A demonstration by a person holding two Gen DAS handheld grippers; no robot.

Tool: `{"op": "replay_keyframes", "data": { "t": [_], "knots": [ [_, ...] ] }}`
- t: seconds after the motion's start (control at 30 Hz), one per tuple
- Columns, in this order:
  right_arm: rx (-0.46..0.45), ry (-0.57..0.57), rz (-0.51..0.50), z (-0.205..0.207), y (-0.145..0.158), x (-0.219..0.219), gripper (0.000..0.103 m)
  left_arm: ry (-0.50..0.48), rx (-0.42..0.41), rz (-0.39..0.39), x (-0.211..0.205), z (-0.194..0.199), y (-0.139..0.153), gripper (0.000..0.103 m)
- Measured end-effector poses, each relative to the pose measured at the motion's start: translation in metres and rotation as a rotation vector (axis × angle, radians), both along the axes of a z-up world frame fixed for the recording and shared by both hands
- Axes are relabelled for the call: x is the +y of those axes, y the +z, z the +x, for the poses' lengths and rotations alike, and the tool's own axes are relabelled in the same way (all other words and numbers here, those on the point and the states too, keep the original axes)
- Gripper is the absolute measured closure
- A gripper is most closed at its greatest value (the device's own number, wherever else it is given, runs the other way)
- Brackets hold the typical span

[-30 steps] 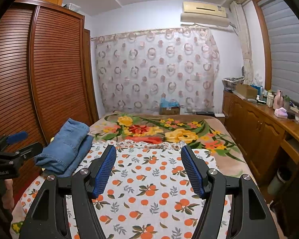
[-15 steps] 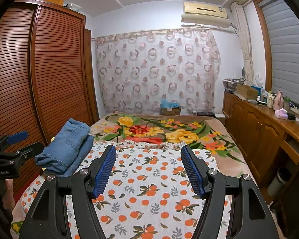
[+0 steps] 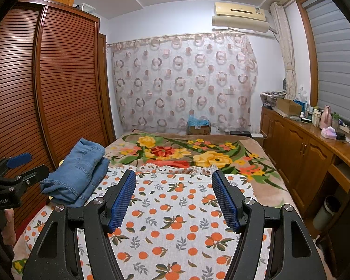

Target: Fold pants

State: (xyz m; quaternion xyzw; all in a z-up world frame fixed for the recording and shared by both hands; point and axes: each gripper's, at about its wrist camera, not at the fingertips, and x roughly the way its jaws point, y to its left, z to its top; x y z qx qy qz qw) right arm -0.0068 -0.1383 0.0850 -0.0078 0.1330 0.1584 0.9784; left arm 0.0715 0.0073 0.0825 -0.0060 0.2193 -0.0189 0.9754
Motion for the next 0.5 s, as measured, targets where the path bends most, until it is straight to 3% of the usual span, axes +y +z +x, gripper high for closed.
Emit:
{"op": "replay_keyframes", "data": {
  "t": [0.5],
  "knots": [
    [-0.001, 0.003, -0.001, 0.0010, -0.0006, -0.0033, 0.034, 0.000, -0.001, -0.001, 0.0006, -0.0004, -0.0008, 0.001]
  ]
}}
